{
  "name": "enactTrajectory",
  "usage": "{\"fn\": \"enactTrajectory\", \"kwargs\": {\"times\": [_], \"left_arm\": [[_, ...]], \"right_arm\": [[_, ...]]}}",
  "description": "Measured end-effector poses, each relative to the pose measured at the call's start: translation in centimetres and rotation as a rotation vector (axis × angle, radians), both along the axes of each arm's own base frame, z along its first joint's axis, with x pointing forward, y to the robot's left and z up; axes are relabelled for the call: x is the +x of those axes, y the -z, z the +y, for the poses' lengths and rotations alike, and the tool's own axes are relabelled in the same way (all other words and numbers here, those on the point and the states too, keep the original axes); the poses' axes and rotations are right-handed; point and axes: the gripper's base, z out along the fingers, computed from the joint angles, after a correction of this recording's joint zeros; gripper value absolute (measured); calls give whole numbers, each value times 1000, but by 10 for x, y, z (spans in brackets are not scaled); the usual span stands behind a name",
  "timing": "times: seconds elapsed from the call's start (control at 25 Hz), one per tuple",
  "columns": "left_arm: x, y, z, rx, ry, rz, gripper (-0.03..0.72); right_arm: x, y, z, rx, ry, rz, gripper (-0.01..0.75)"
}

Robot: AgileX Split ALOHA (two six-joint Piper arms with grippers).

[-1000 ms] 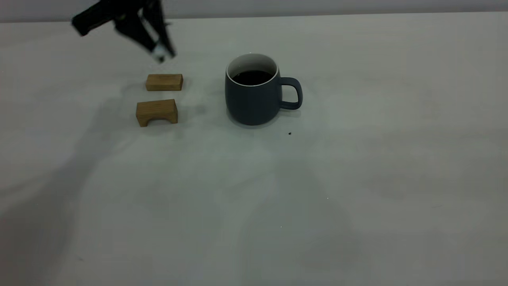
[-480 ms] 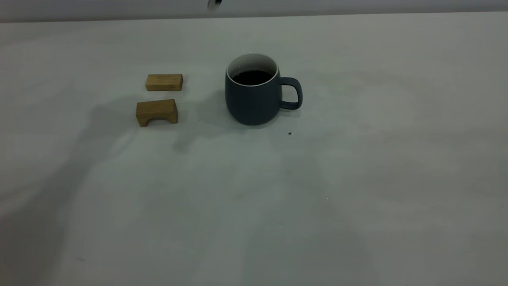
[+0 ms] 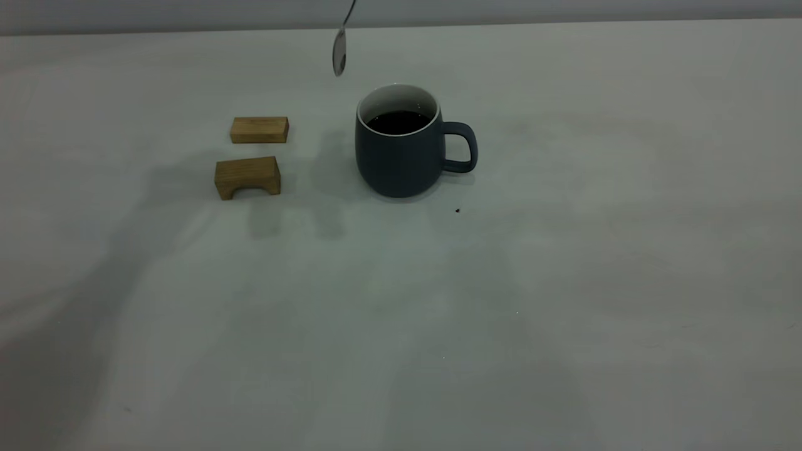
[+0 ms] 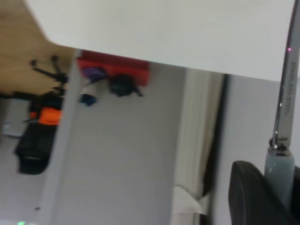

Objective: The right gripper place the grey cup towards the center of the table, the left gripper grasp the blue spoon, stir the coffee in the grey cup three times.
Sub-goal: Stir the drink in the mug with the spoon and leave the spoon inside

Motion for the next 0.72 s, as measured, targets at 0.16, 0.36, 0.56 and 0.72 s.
{"fn": "enactTrajectory", "kwargs": {"times": [0.16, 0.36, 0.56, 0.72], "left_arm": [[10, 6, -2, -40, -58, -51, 127], [24, 34, -9, -176, -125, -83, 127], [35, 58, -11, -254, -173, -164, 127], [37, 64, -11, -264, -181, -178, 127]], "right_arm": [[0, 0, 0, 0, 0, 0, 500], [0, 0, 0, 0, 0, 0, 500], [0, 0, 0, 0, 0, 0, 500], [0, 0, 0, 0, 0, 0, 500]]}}
